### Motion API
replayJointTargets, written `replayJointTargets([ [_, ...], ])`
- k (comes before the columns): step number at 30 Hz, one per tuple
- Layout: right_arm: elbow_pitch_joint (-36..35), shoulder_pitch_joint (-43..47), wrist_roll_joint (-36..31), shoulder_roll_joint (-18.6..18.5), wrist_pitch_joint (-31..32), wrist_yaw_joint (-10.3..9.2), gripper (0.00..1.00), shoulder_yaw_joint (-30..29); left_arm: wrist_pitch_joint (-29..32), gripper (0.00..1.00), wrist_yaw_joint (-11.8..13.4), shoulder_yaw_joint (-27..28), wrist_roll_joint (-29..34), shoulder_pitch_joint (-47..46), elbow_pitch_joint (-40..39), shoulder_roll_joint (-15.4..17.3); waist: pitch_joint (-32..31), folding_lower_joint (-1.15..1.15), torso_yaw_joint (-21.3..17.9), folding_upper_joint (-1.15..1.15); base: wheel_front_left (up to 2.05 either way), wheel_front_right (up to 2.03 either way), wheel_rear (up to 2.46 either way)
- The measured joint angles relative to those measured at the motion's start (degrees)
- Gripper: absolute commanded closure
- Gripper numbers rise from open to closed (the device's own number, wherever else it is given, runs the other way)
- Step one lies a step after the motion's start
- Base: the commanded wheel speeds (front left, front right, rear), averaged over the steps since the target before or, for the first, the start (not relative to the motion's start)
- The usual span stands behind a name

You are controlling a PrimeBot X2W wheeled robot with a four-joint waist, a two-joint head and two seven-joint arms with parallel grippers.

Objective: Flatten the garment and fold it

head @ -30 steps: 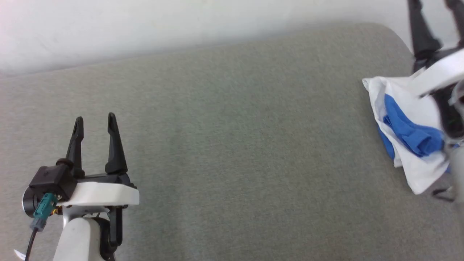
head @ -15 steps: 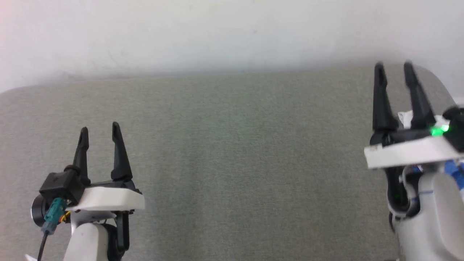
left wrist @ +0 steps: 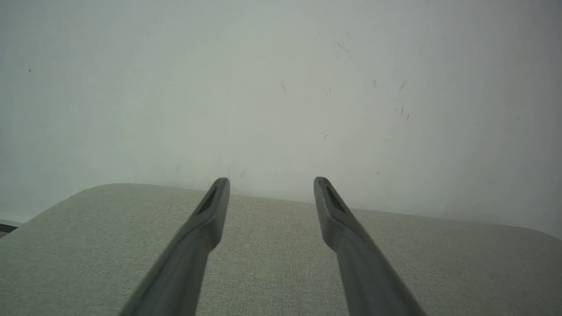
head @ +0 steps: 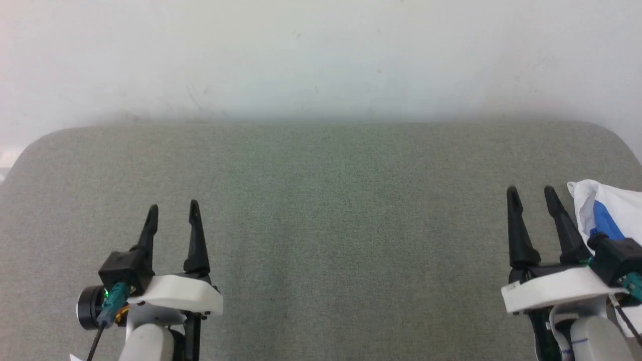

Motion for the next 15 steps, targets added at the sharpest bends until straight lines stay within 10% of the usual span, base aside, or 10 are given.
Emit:
replayJointTargets([
  [15,3.9,5.4,-1.7,0.0,0.0,-0.01,0.0,0.4,0.0,0.0,0.0,-1.3,-1.4,2.6,5.3,-1.6,-1.5,0.0,0.2,0.0,0.0,0.0,0.0],
])
